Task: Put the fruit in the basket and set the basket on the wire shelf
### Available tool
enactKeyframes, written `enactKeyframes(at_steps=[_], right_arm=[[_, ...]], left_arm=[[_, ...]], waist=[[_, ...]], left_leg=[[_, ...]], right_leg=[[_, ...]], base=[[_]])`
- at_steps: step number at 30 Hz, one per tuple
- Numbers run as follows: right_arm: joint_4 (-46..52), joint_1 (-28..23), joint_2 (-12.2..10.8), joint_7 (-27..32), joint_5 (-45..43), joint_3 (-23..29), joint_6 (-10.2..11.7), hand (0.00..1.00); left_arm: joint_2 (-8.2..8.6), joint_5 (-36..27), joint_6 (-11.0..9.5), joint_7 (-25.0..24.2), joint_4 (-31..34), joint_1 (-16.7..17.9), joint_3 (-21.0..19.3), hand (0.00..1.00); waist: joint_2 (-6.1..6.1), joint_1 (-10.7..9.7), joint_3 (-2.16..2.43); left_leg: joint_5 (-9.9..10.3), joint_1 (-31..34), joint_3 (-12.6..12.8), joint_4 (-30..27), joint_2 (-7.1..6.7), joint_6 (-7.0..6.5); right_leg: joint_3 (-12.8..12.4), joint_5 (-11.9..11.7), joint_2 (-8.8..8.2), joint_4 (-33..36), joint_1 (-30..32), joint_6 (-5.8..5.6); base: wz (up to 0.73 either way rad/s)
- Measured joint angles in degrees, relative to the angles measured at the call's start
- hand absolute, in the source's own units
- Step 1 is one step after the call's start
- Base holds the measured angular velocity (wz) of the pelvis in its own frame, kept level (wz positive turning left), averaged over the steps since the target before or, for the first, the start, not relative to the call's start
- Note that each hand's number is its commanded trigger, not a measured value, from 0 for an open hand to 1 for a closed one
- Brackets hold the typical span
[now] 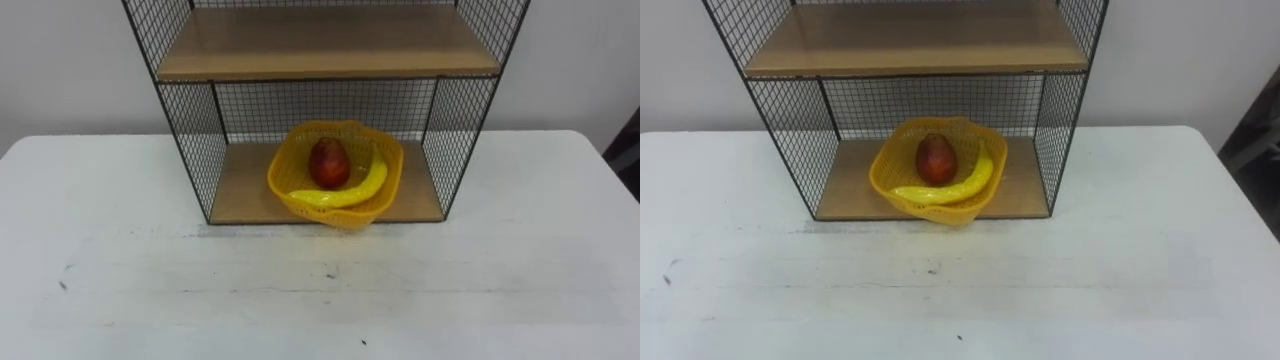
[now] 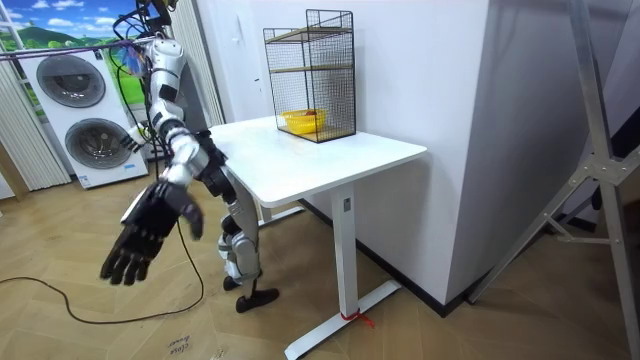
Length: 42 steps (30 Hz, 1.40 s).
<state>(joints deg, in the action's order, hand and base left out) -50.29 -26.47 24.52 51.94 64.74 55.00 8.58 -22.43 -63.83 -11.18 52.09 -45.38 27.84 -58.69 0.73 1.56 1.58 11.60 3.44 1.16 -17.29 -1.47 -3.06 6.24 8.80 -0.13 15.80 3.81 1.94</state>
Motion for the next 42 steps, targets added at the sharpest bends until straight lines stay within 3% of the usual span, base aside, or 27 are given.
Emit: enactKeyframes(at_steps=[2,5,7,8,10,13,17,23,25,28,30,33,36,42], right_arm=[[-5.0,0.0,-2.5,-0.9,1.9,-1.9,0.3,0.00],[-12.4,1.1,-5.8,-4.0,2.7,-6.8,0.3,0.00],[-18.2,2.9,-8.7,-7.4,2.0,-11.7,0.1,0.00],[-19.6,3.5,-9.4,-8.4,1.4,-13.0,0.0,0.00],[-25.6,6.9,-11.0,-13.2,-2.8,-18.7,-1.5,0.00],[-30.3,10.3,-11.3,-19.1,-9.4,-24.1,-4.4,0.00],[-32.0,13.0,-11.2,-26.4,-22.0,-29.6,-7.3,0.00],[-31.8,20.3,-11.4,-35.5,-47.1,-43.0,-11.9,0.00],[-29.9,21.5,-12.0,-38.4,-52.9,-47.7,-12.6,0.00],[-27.3,21.6,-13.0,-40.3,-55.4,-51.0,-13.6,0.00],[-27.1,21.8,-13.7,-42.5,-56.2,-52.1,-13.4,0.00],[-26.3,22.0,-14.0,-46.1,-58.6,-55.6,-13.4,0.00],[-26.1,22.0,-14.4,-48.2,-60.3,-59.3,-13.2,0.00],[-26.0,21.9,-14.8,-49.7,-59.7,-60.5,-13.0,0.00]], left_arm=[[1.10,-1.1,-0.6,-1.5,-4.3,-0.8,0.6,0.00],[4.12,-1.6,-0.8,-5.4,-9.8,-2.0,4.1,0.00],[7.86,-1.1,-0.8,-9.5,-12.4,-3.1,7.5,0.00],[8.70,-0.6,-0.7,-10.6,-13.7,-3.4,8.2,0.00],[12.04,1.7,0.8,-15.8,-18.3,-3.9,11.7,0.00],[14.64,9.1,3.7,-22.3,-22.6,-3.9,14.4,0.00],[14.99,22.9,6.2,-28.1,-24.2,-5.0,20.0,0.00],[14.94,49.0,11.6,-34.7,-21.5,-10.7,35.2,0.00],[14.88,57.3,13.4,-36.4,-19.2,-15.0,42.2,0.00],[15.03,62.3,13.5,-38.9,-18.6,-17.3,48.7,0.00],[15.21,63.1,15.3,-40.0,-18.7,-17.7,51.2,0.00],[15.33,64.5,15.9,-42.6,-18.8,-17.7,55.1,0.00],[15.46,66.3,15.9,-44.0,-18.8,-17.8,58.5,0.00],[15.43,66.7,15.9,-44.8,-18.8,-17.8,59.4,0.00]], waist=[[-0.13,0.1,0.00],[-0.44,-0.1,0.11],[-0.91,0.2,0.18],[-0.95,0.3,0.17],[-1.17,0.7,0.12],[-1.27,0.9,0.07],[-1.33,1.4,-0.02],[-1.08,1.8,-0.29],[-0.99,1.6,-1.71],[-0.51,1.1,-2.54],[-0.73,0.6,-2.88],[-0.85,0.3,-2.64],[-1.19,0.3,-2.83],[-1.55,0.1,-2.72]], left_leg=[[0.1,0.0,-0.2,0.1,-0.06,-0.01],[0.1,-0.2,-0.1,0.4,-0.14,-0.01],[0.1,-0.5,0.2,0.7,-0.13,0.01],[0.1,-0.7,0.2,0.7,-0.13,0.01],[0.1,-1.6,0.7,1.2,-0.13,0.04],[0.1,-3.4,1.4,2.5,-0.12,0.04],[0.1,-5.1,1.4,3.2,-0.05,0.05],[-0.3,-6.3,1.8,3.8,-0.14,0.62],[-1.9,-7.0,1.7,4.8,-0.15,0.64],[-2.4,-7.0,1.7,5.2,-0.07,0.17],[-2.5,-6.3,1.6,5.2,-0.07,0.11],[-2.8,-5.1,1.8,5.2,-0.02,0.19],[-3.2,-4.7,1.8,5.7,-0.06,0.13],[-3.1,-5.1,1.8,5.8,-0.05,-0.07]], right_leg=[[0.3,0.1,-0.14,0.0,-0.1,-0.03],[0.6,0.1,-0.41,-0.1,-0.7,-0.08],[0.8,0.1,-0.58,-0.1,-1.1,-0.16],[0.8,0.1,-0.58,-0.1,-1.2,-0.18],[0.2,0.0,-0.54,-0.4,-1.7,-0.36],[-0.3,-0.3,-0.57,-1.4,-2.9,-0.75],[0.0,-1.0,-0.54,-3.1,-5.3,-0.96],[0.0,-2.0,-0.57,-4.1,-6.5,-0.62],[-0.1,-2.2,-0.46,-4.3,-6.8,-0.61],[-0.8,-2.6,0.09,-5.1,-6.6,-0.44],[-0.9,-2.7,0.13,-5.1,-6.0,-0.41],[-1.2,-3.0,0.29,-5.1,-4.6,-0.34],[-1.6,-3.2,0.39,-5.1,-3.8,-0.25],[-1.6,-3.1,0.41,-5.1,-4.4,-0.22]], base=[[0.05],[0.10],[0.10],[0.00],[-0.10],[-0.06],[0.08],[-0.01],[-0.04],[-0.20],[0.00],[-0.05],[-0.03],[0.00]])
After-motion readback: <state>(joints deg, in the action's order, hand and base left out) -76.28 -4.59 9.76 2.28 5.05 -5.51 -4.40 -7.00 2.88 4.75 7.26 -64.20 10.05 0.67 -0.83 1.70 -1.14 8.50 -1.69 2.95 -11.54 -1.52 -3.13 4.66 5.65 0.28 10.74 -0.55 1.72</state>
